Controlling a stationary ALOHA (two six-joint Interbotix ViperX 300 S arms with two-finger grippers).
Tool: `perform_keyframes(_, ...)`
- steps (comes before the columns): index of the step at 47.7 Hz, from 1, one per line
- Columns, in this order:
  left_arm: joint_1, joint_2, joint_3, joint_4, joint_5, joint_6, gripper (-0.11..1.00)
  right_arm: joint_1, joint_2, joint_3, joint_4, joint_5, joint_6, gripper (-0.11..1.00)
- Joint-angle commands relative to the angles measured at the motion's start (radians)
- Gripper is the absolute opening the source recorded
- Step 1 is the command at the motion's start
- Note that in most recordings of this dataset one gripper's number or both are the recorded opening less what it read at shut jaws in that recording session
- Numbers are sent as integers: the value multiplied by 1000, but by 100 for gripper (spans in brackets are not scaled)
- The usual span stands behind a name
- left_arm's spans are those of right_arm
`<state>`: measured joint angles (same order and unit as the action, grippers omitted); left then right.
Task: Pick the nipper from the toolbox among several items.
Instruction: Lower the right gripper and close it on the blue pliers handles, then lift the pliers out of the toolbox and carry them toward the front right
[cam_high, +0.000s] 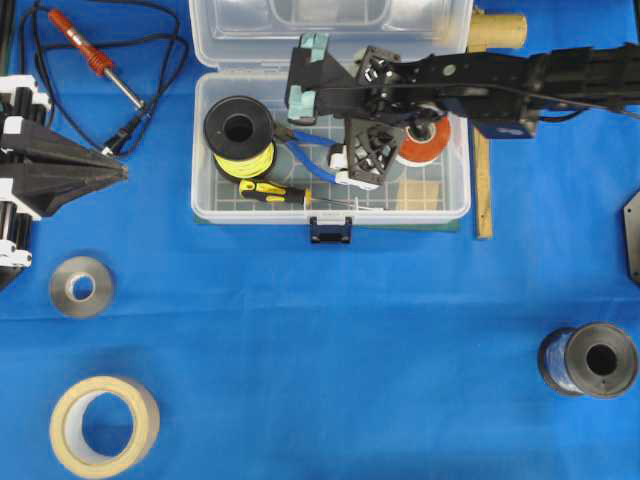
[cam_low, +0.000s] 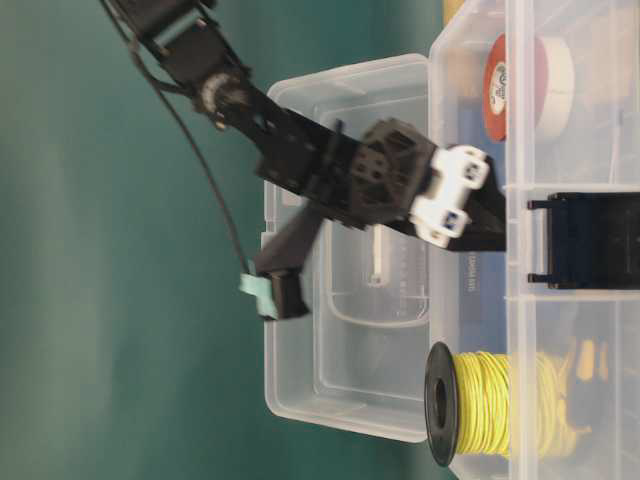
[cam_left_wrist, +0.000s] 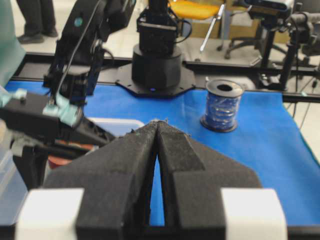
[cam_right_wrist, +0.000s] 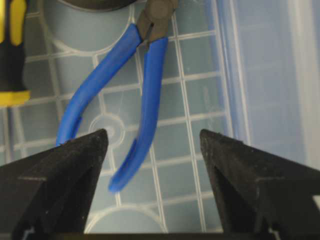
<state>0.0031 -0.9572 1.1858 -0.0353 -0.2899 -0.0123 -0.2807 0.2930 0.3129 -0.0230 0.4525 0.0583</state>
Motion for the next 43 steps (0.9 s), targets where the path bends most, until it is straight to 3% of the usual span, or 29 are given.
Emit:
perform_keyframes(1, 0, 6, -9, -2, -3, -2, 0, -3, -2, -28, -3, -12, -3, 75)
perform_keyframes(6, 0, 6, -9, -2, -5, -2, 0, -5, 17, -28, -11, -14, -9, 72)
perform_keyframes(9, 0, 6, -9, -2, -5, -2, 0, -5, 20, -26, -12, -15, -12, 64)
perform_keyframes(17, 0, 6, -9, -2, -5, -2, 0, -3, 21, -25, -9, -12, -14, 20)
perform_keyframes(19, 0, 6, -9, -2, -3, -2, 0, -3, 20, -26, -9, -14, -14, 13)
perform_keyframes(29, 0, 6, -9, -2, -3, -2, 0, -3, -31, -20, -9, -5, -9, 13)
perform_keyframes(43, 0, 5, -9, -2, 3, -3, 0, -2, -296, 35, -11, 28, -3, 13)
